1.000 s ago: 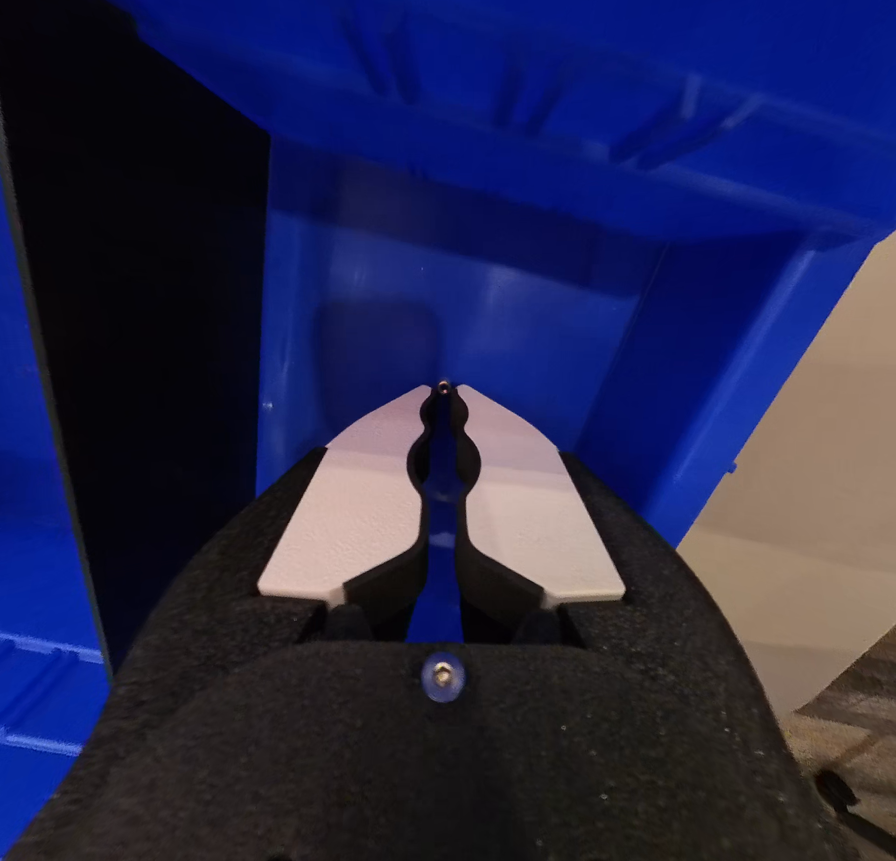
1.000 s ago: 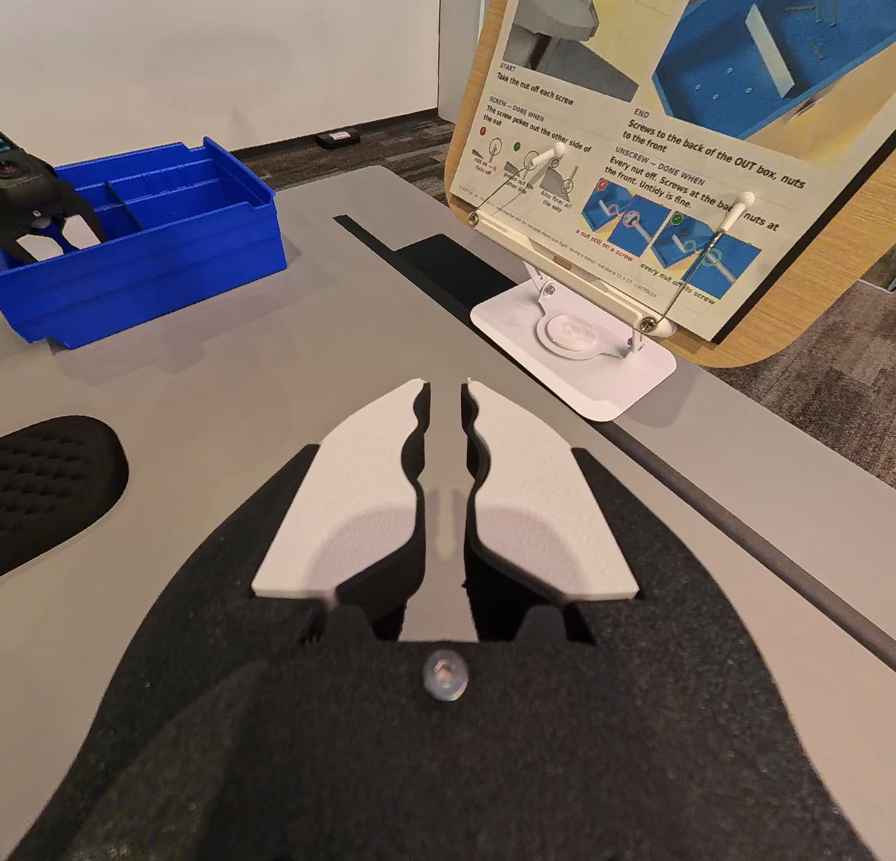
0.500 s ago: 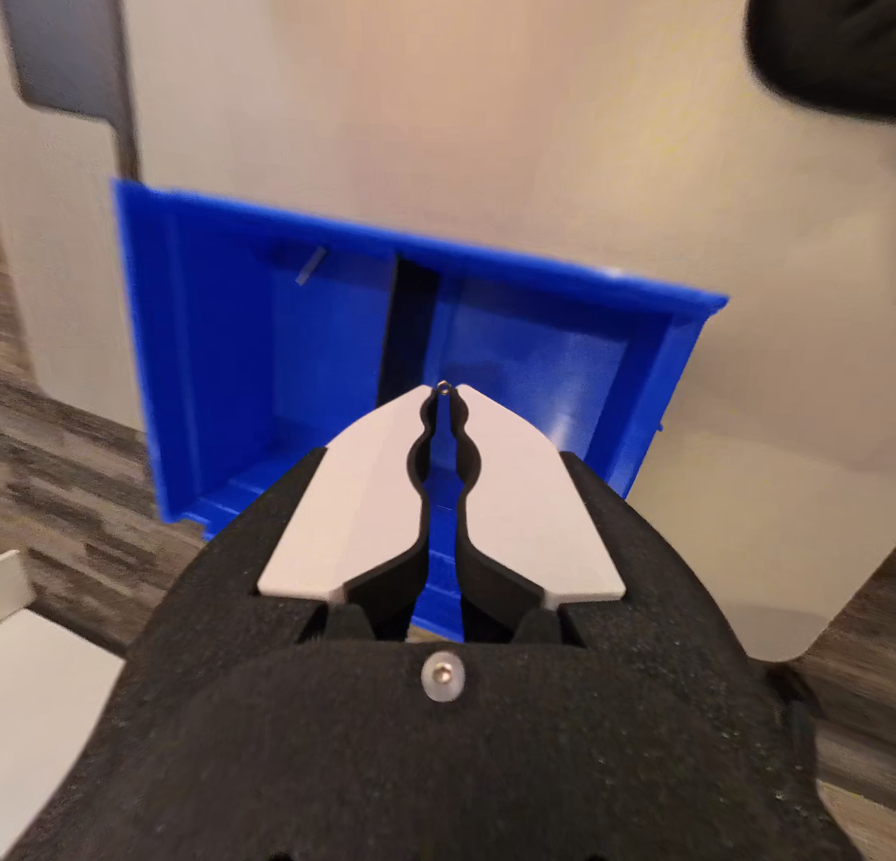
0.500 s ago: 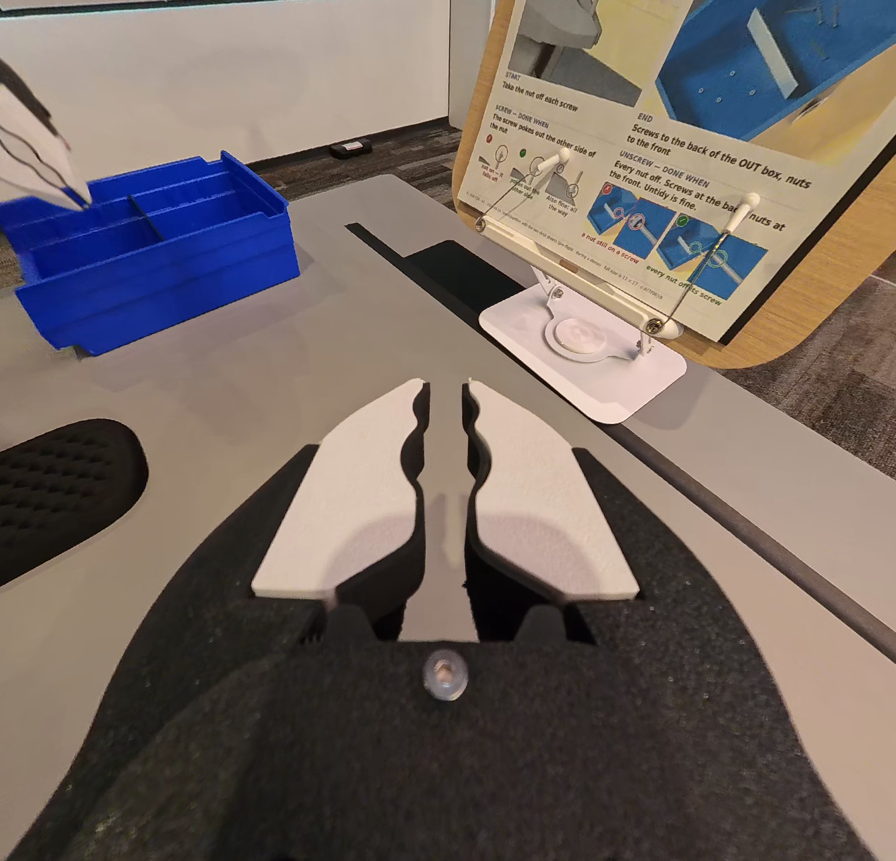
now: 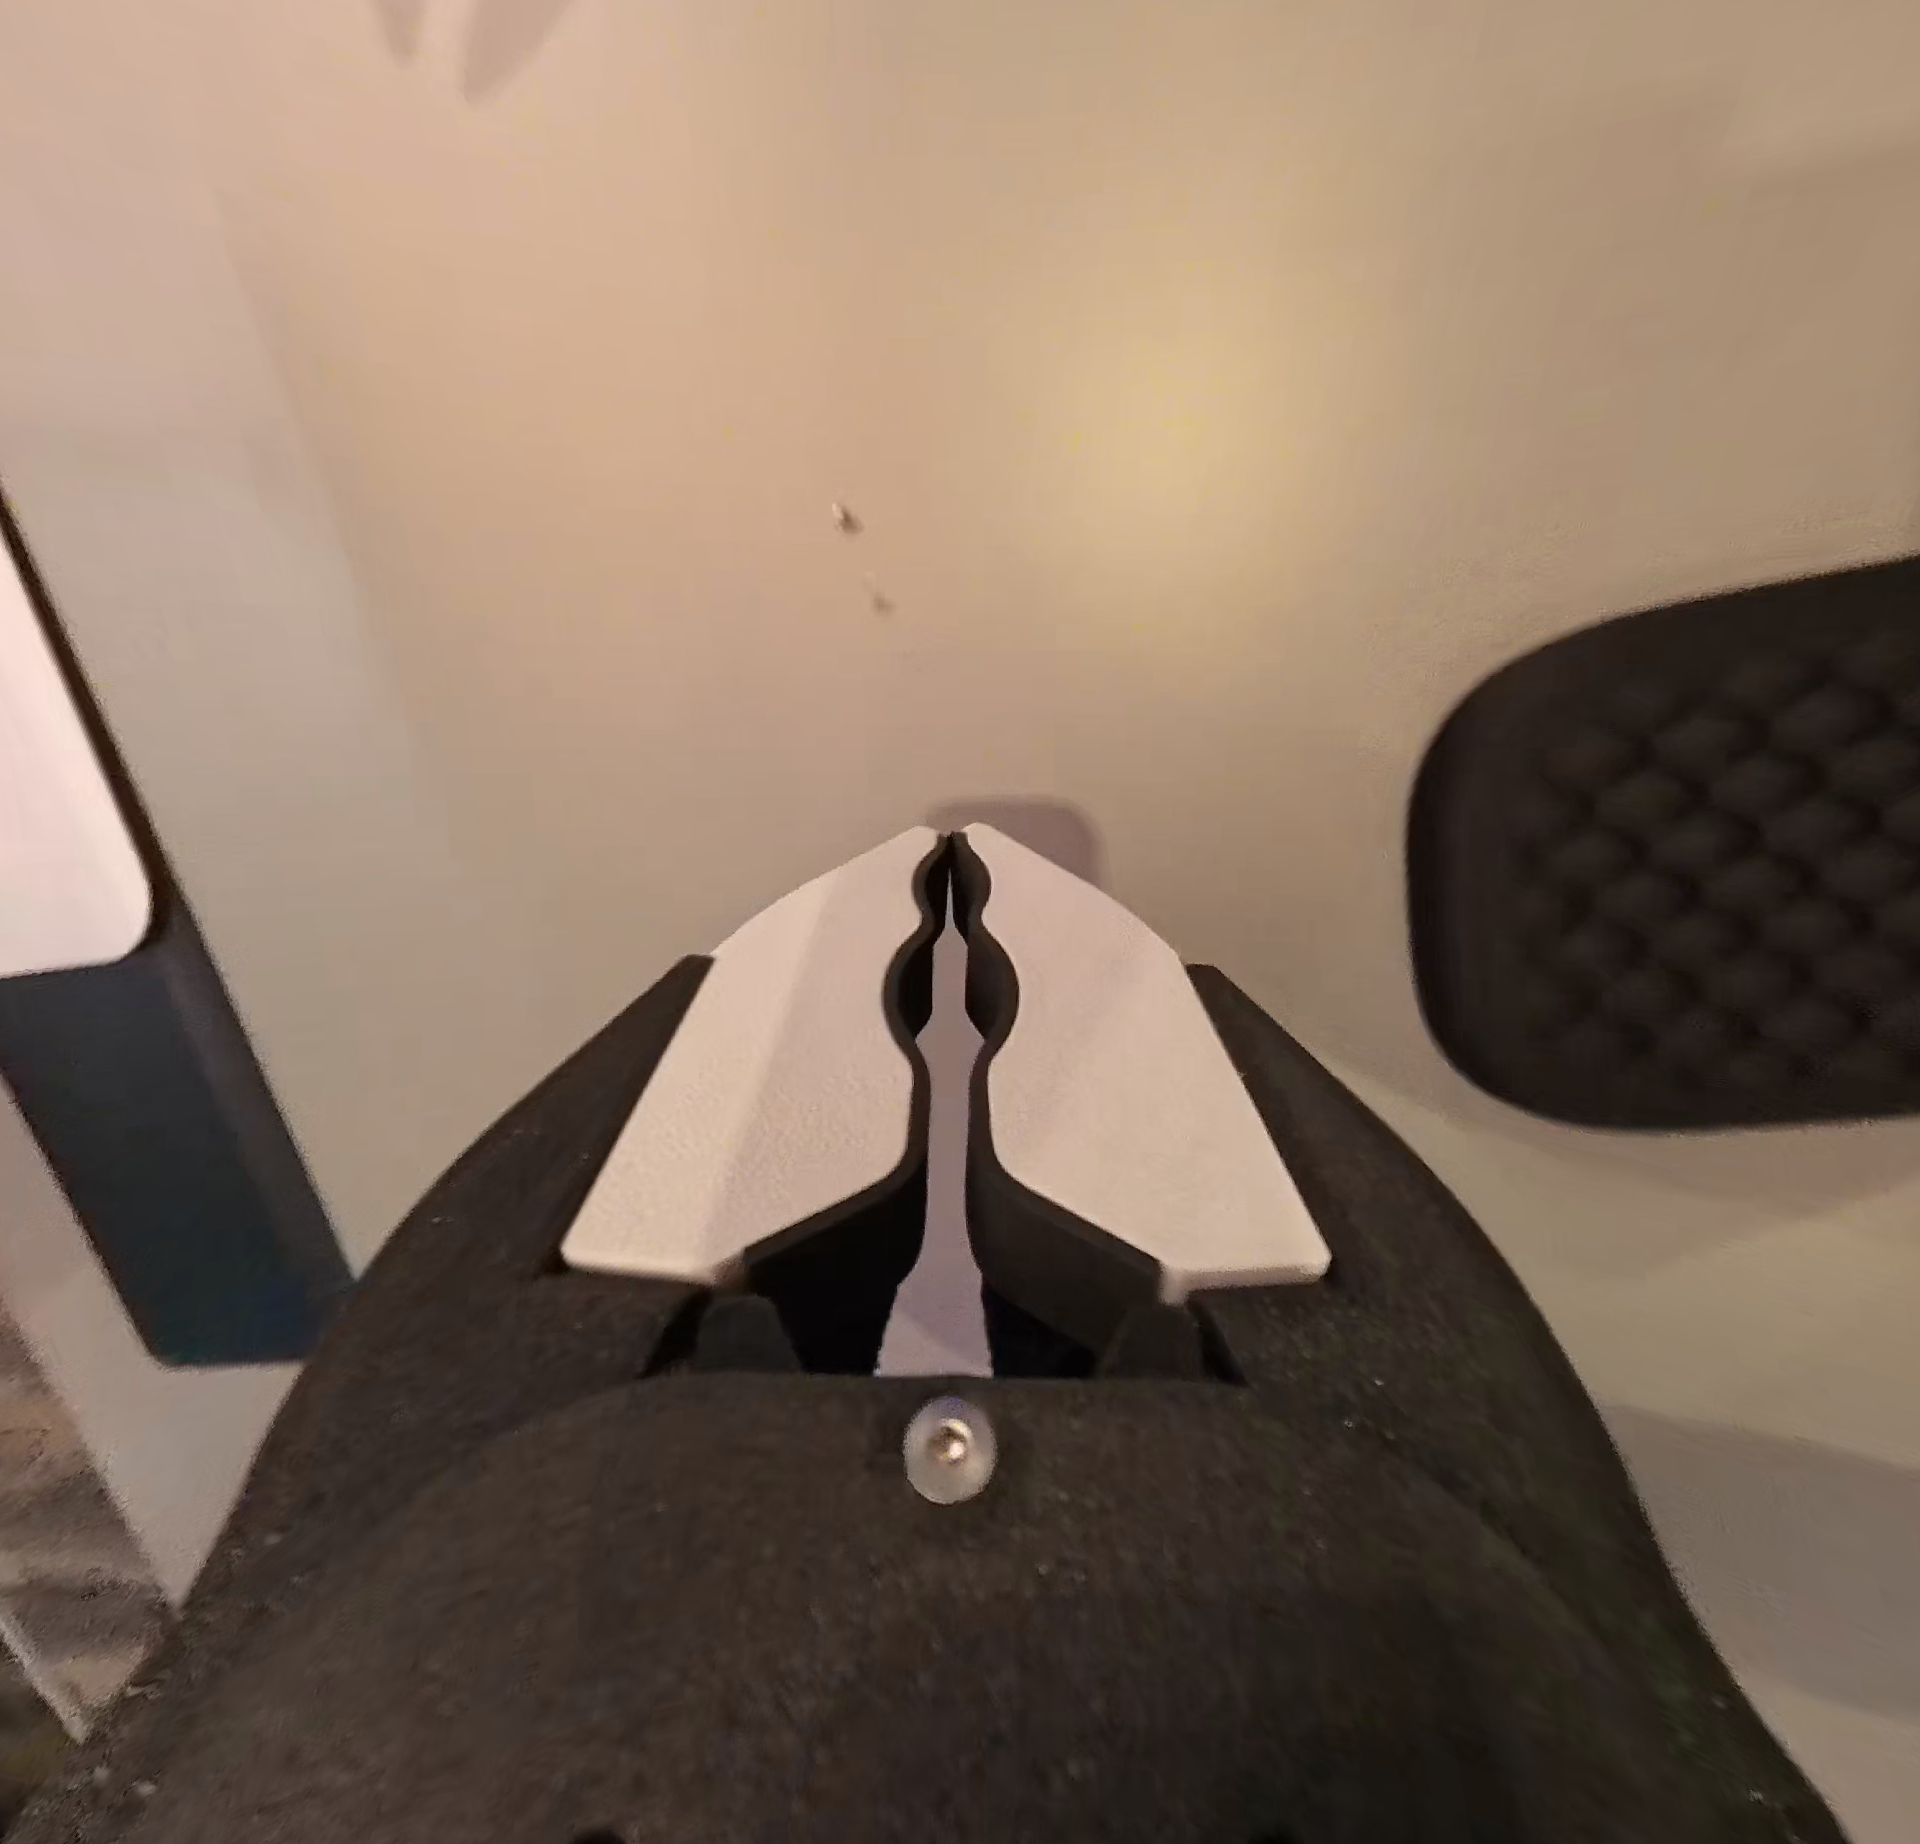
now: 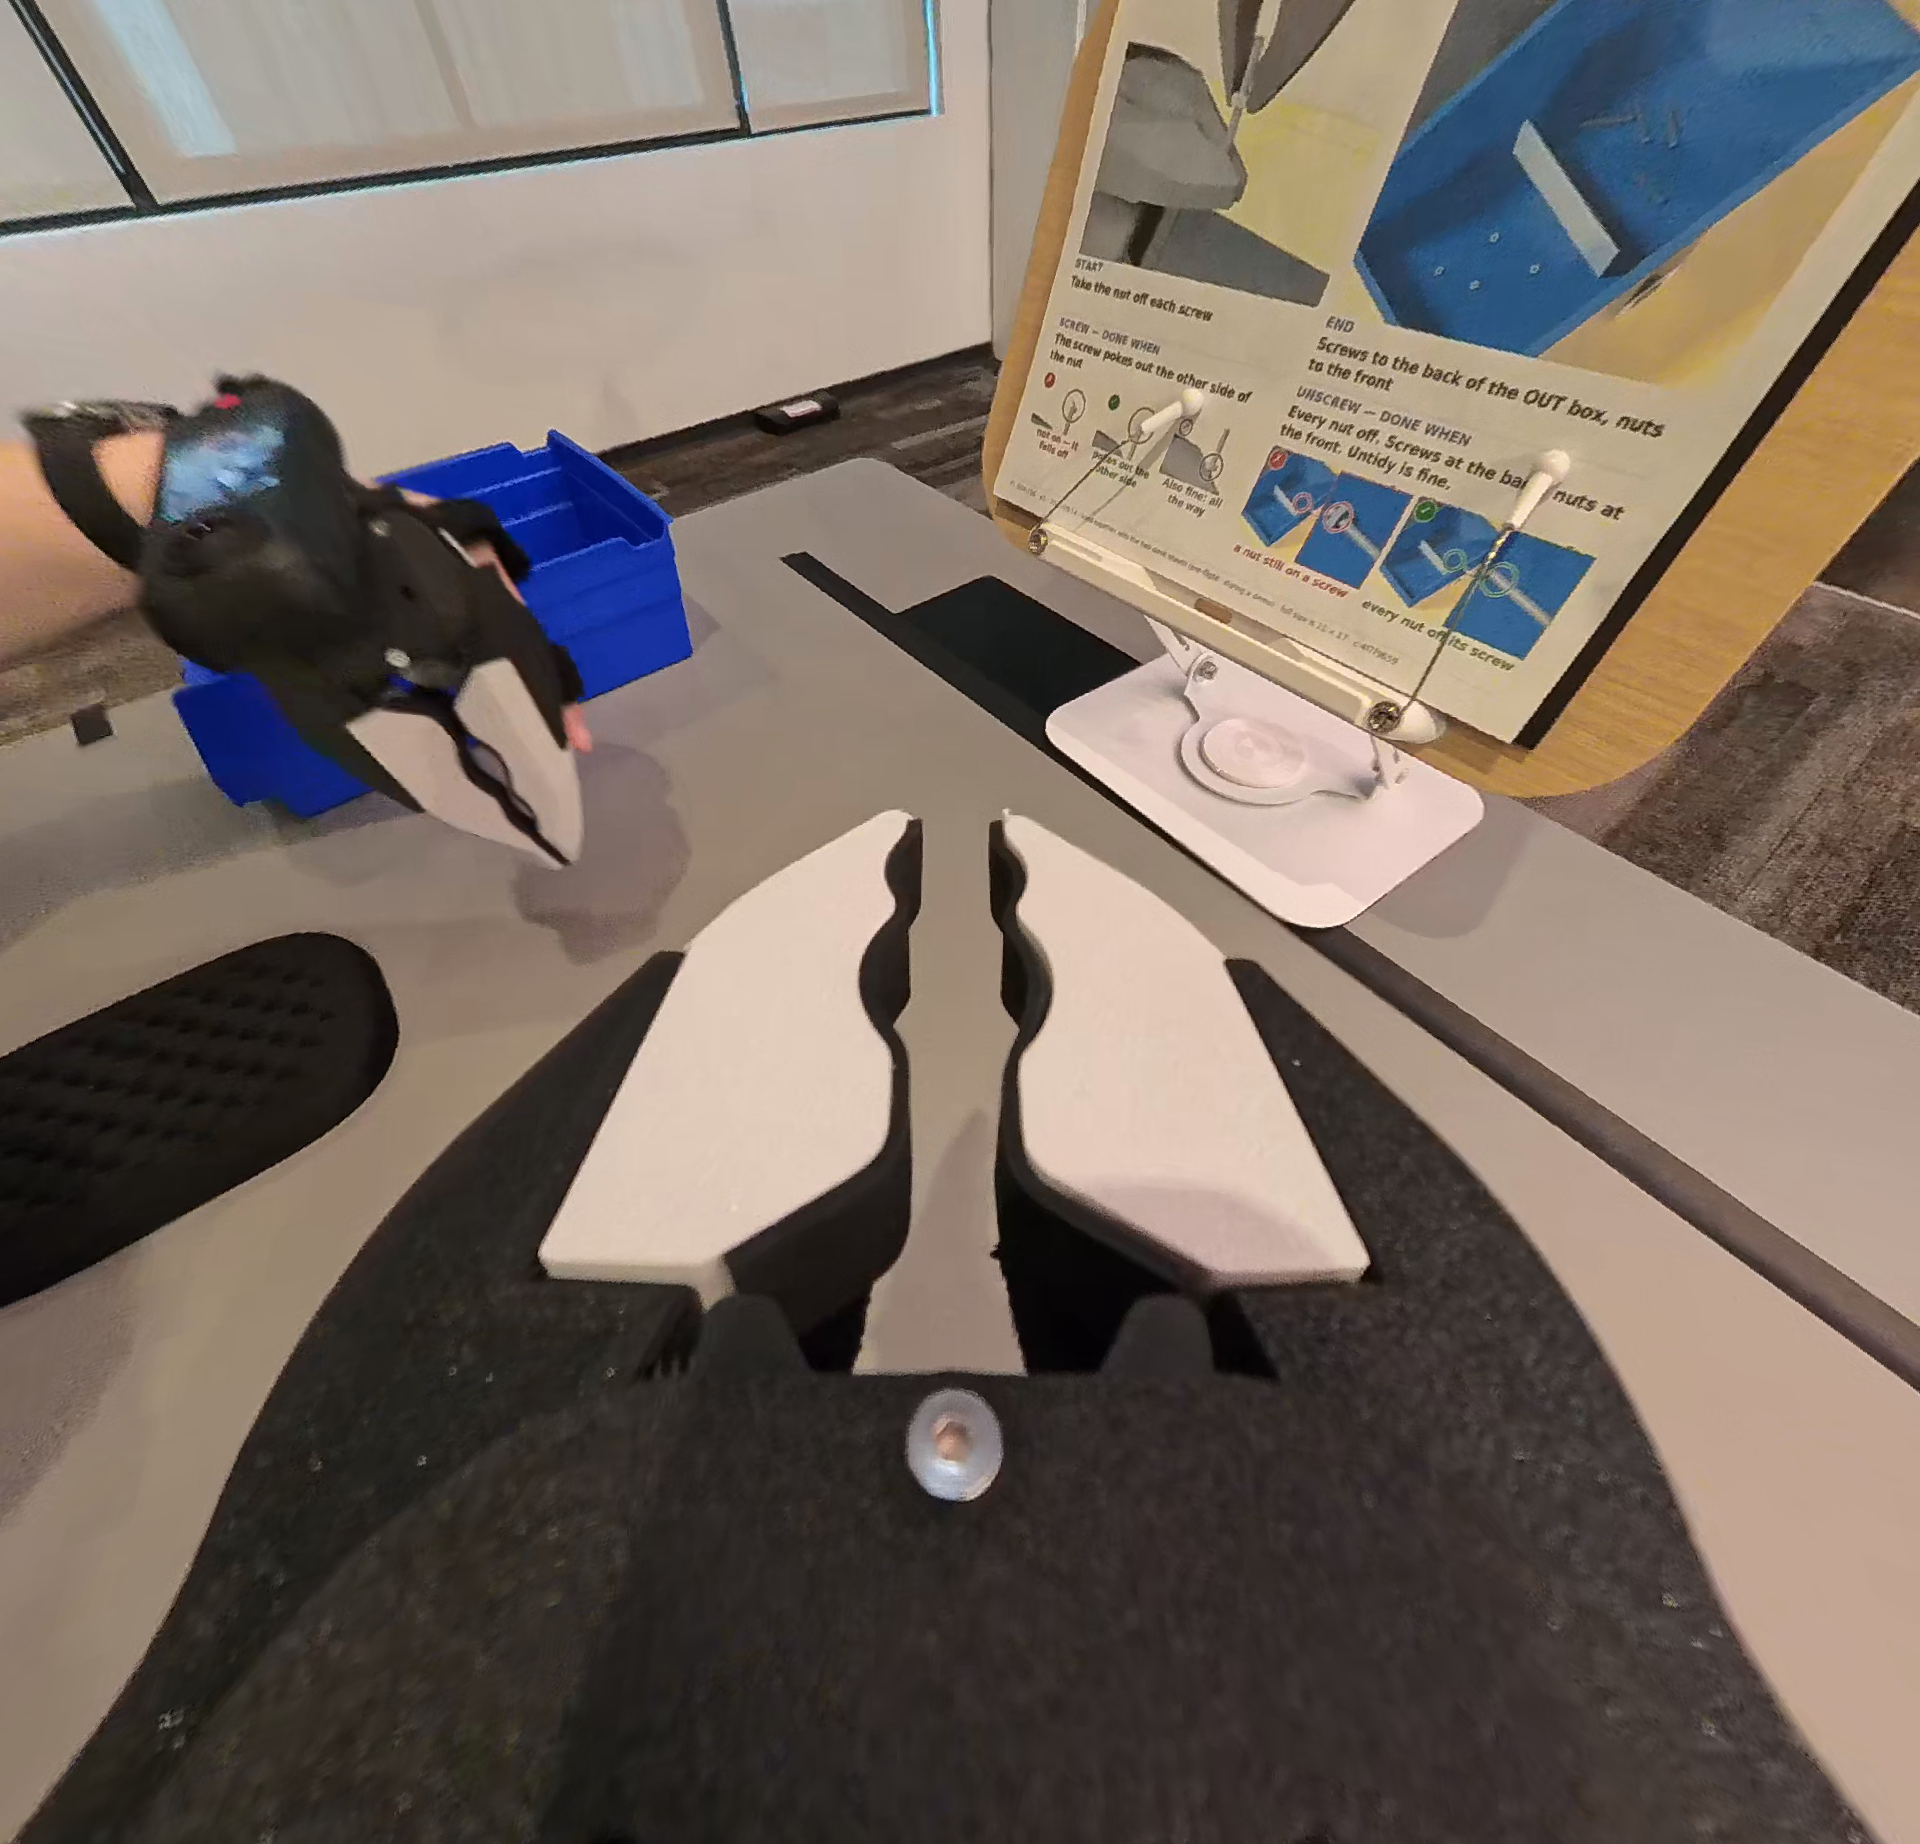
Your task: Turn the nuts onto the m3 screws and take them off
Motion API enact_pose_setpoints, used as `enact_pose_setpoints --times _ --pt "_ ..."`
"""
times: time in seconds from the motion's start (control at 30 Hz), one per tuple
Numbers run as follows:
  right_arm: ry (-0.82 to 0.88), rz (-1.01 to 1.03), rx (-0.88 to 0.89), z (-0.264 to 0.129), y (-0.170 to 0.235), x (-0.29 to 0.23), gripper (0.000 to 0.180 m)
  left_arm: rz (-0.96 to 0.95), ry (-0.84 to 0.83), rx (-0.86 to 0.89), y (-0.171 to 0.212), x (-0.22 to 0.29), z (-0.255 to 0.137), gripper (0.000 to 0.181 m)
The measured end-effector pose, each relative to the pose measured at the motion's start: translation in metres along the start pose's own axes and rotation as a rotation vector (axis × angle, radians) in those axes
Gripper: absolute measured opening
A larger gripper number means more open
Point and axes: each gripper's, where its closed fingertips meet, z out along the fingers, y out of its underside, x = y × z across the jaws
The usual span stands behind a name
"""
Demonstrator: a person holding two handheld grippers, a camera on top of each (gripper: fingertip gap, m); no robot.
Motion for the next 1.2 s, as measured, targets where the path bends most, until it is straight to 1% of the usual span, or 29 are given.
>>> enact_pose_setpoints --times 0.07,0.13,0.17,0.2,0.27,0.33,0.4,0.43,0.47,0.5,0.53,0.6,0.63,0.7,0.8,0.9,1.1,1.2 --pt "-0.013 0.006 -0.038 0.006 0.014 0.005 0.010 -0.013 0.002 0.014 -0.004 -0.006 0.013 0.000" --pt "-0.001 0.040 -0.154 0.023 0.051 0.023 0.009 -0.040 -0.003 0.043 -0.007 -0.011 0.016 0.000" --pt "-0.038 0.072 -0.210 0.034 0.076 0.030 0.007 -0.056 -0.009 0.054 -0.007 -0.014 0.016 0.000" --pt "-0.069 0.145 -0.254 0.045 0.102 0.038 0.003 -0.068 -0.017 0.058 -0.006 -0.016 0.015 0.000" --pt "-0.085 0.347 -0.350 0.064 0.147 0.058 0.001 -0.077 -0.042 0.057 -0.002 -0.020 0.012 0.000" --pt "-0.088 0.520 -0.403 0.067 0.175 0.072 0.000 -0.088 -0.064 0.066 0.002 -0.022 0.007 0.000" --pt "-0.082 0.642 -0.368 0.063 0.192 0.087 0.000 -0.097 -0.082 0.074 0.005 -0.023 0.000 0.000" --pt "-0.105 0.696 -0.323 0.059 0.193 0.092 0.000 -0.097 -0.095 0.074 0.007 -0.023 -0.004 0.000" --pt "-0.153 0.739 -0.235 0.055 0.183 0.094 0.000 -0.096 -0.111 0.073 0.009 -0.024 -0.008 0.000" --pt "-0.154 0.780 -0.170 0.051 0.178 0.099 0.000 -0.095 -0.126 0.077 0.010 -0.026 -0.012 0.000" --pt "-0.106 0.808 -0.155 0.049 0.184 0.108 0.000 -0.094 -0.137 0.085 0.010 -0.027 -0.016 0.000" --pt "-0.085 0.791 -0.180 0.050 0.193 0.107 0.000 -0.095 -0.167 0.096 0.011 -0.031 -0.026 0.000" --pt "-0.091 0.765 -0.191 0.053 0.191 0.102 0.000 -0.097 -0.181 0.102 0.011 -0.034 -0.030 0.000" --pt "-0.090 0.657 -0.181 0.063 0.174 0.089 0.000 -0.107 -0.206 0.119 0.010 -0.038 -0.039 0.000" --pt "-0.070 0.482 -0.221 0.082 0.154 0.064 0.000 -0.117 -0.243 0.127 0.009 -0.044 -0.052 0.000" --pt "-0.105 0.393 -0.232 0.103 0.140 0.034 0.000 -0.120 -0.276 0.119 0.009 -0.047 -0.061 0.000" --pt "-0.119 0.305 -0.305 0.128 0.148 0.001 0.000 -0.113 -0.304 0.087 0.006 -0.044 -0.069 0.000" --pt "-0.115 0.199 -0.368 0.135 0.154 -0.010 0.000 -0.115 -0.307 0.076 0.005 -0.042 -0.069 0.000"
